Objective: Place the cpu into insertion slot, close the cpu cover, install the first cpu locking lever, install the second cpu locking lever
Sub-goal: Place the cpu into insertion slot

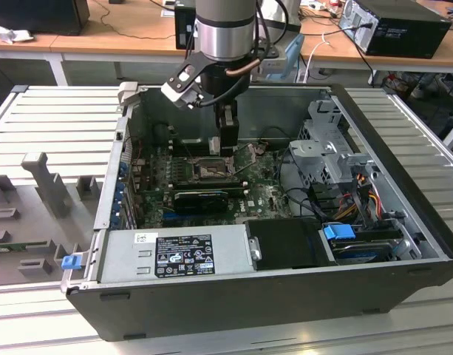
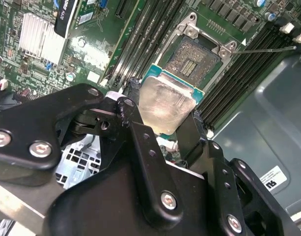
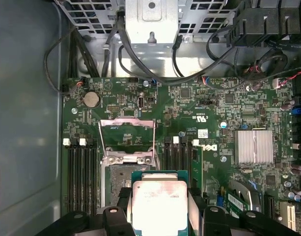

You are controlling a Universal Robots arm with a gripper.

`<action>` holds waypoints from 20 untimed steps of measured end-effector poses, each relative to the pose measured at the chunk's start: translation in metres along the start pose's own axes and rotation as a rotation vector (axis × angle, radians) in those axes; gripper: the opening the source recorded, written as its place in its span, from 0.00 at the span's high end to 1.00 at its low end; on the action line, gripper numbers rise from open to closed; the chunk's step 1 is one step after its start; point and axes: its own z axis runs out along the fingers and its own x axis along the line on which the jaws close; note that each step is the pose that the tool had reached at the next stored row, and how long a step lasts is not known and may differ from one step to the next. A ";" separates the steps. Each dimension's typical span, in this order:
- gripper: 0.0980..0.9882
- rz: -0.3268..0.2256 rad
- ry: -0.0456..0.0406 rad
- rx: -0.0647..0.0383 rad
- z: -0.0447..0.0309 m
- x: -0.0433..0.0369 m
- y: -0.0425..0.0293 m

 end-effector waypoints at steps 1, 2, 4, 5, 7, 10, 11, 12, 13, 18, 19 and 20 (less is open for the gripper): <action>0.50 0.000 -0.0004 0.000 0.0004 0.0000 -0.0001; 0.50 0.000 -0.0007 0.000 0.0007 0.0000 -0.0001; 0.50 0.000 -0.0016 0.000 0.0014 0.0000 -0.0002; 0.50 0.000 -0.0031 0.000 0.0022 0.0000 -0.0005; 0.50 0.000 -0.0041 0.000 0.0038 0.0002 -0.0013; 0.50 0.000 -0.0045 0.000 0.0111 0.0011 -0.0027; 0.50 0.000 -0.0045 0.000 0.0130 0.0011 -0.0029; 0.50 -0.001 -0.0046 0.000 0.0147 0.0011 -0.0030; 0.50 -0.001 -0.0045 0.000 0.0169 0.0011 -0.0031; 0.50 -0.001 -0.0044 0.000 0.0239 0.0011 -0.0037; 0.50 -0.001 -0.0044 0.000 0.0243 0.0011 -0.0037; 0.50 -0.001 -0.0044 0.000 0.0251 0.0010 -0.0038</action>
